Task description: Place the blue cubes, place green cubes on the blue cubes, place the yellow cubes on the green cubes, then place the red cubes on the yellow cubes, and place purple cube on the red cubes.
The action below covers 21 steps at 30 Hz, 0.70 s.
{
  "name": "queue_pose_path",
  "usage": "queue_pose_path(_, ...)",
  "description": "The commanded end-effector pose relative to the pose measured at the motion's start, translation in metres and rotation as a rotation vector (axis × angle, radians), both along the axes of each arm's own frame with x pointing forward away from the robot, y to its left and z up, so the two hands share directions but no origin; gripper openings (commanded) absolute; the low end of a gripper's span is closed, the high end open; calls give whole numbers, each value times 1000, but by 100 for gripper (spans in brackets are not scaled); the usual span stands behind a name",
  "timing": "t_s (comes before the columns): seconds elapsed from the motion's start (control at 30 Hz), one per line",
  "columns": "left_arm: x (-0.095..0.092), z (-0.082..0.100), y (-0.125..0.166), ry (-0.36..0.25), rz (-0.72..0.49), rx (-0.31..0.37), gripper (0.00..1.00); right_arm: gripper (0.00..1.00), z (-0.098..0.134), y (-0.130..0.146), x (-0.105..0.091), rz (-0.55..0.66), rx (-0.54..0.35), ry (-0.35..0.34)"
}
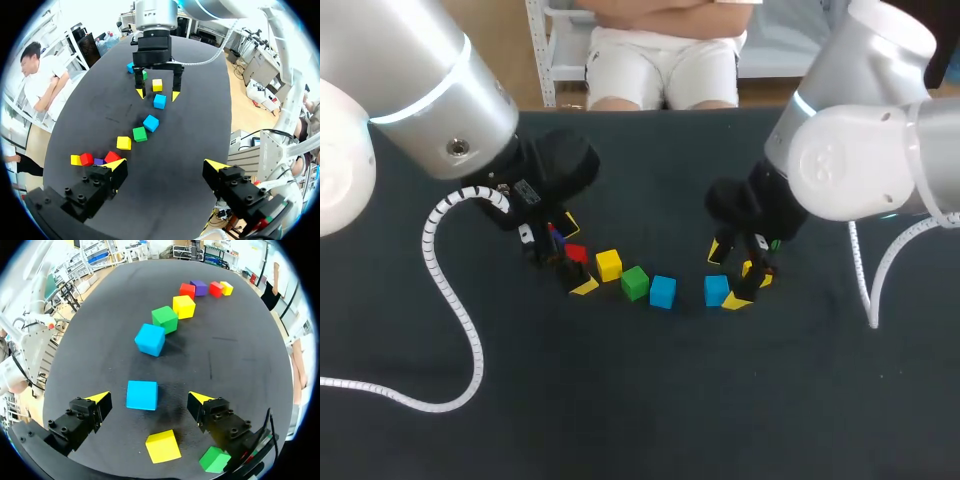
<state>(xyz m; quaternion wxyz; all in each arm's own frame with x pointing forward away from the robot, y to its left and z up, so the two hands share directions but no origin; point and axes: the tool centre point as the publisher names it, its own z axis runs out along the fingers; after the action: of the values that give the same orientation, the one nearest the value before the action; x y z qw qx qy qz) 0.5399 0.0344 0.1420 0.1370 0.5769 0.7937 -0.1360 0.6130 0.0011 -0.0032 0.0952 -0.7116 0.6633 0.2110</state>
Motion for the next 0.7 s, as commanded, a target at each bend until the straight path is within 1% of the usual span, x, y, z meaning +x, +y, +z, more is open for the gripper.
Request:
queue_pose_path(0.03,1,0,0,2,-2,2,100,100,-3,1,1,1,10,2)
queue_pose_path(0.37,1,0,0,2,-2,2,100,100,-7,10,0,-2,22,9)
queue_pose_path(0.7,1,0,0,2,-2,2,100,100,-8,7,4,-10,15,11)
